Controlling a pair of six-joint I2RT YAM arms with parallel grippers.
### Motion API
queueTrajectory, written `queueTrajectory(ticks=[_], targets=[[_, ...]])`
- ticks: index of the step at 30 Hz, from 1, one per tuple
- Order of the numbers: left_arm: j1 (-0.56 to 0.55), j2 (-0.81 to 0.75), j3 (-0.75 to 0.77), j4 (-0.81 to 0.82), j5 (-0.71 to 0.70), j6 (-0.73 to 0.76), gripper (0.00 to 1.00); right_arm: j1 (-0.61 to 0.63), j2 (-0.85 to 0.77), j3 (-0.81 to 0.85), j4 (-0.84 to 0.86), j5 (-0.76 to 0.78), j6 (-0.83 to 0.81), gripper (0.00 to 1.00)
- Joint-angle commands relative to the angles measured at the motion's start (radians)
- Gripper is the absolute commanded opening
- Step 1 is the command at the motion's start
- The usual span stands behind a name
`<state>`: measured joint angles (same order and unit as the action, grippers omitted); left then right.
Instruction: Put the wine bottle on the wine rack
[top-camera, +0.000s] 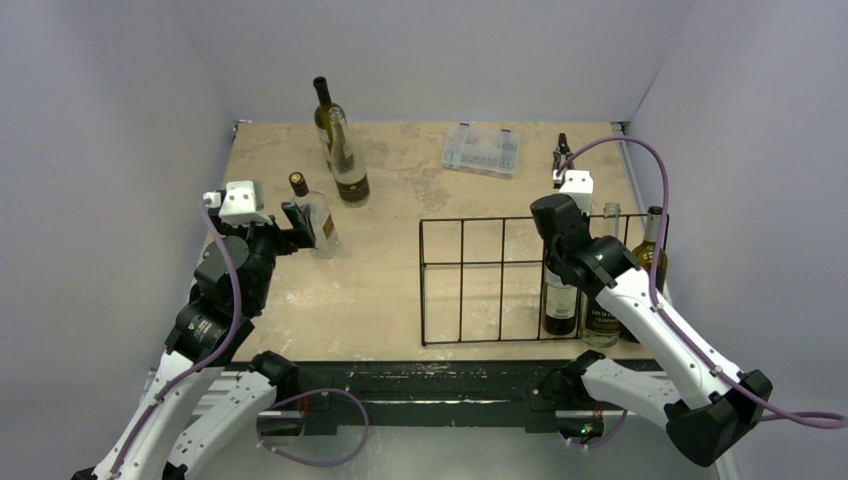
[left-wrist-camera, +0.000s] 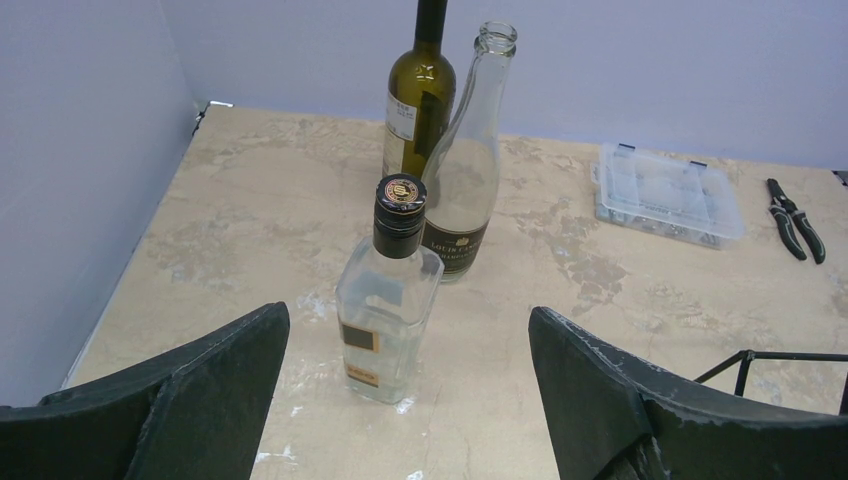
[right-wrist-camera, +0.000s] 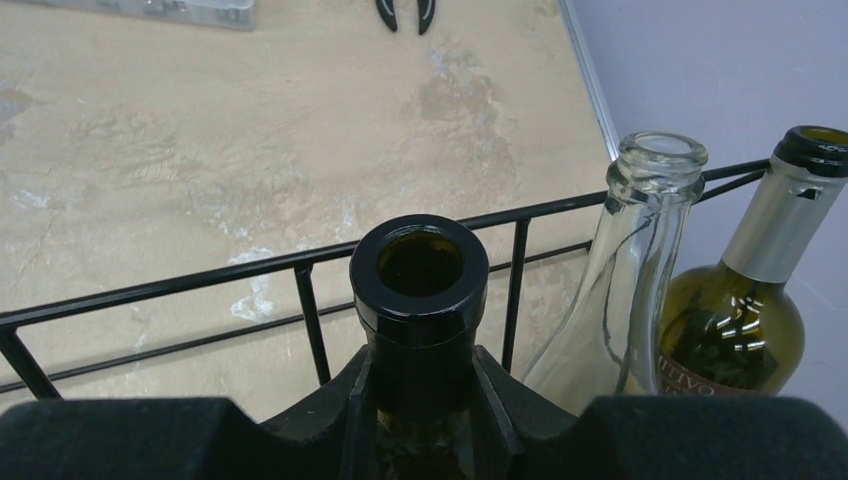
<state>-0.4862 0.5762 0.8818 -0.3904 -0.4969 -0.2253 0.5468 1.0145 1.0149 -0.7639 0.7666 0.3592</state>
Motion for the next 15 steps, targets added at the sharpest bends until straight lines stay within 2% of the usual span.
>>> queueTrajectory(ticks=[1, 11, 14, 15], targets=[[-0.006, 0.004, 0.043, 0.004, 0.015, -0.013, 0.89, 0.003, 0.019, 0.046, -0.059, -0.076, 0.075, 0.0], [-0.006, -0.002, 0.044, 0.003, 0.012, -0.013, 0.89, -0.008, 0.046, -0.003, -0.023, -0.101, 0.088, 0.0], [-0.005, -0.001, 0.043, 0.003, 0.013, -0.013, 0.89, -0.013, 0.056, -0.02, 0.004, -0.105, 0.087, 0.07], [-0.006, -0.001, 0.043, 0.003, 0.012, -0.013, 0.89, -0.015, 0.062, -0.029, 0.012, -0.104, 0.085, 0.12]])
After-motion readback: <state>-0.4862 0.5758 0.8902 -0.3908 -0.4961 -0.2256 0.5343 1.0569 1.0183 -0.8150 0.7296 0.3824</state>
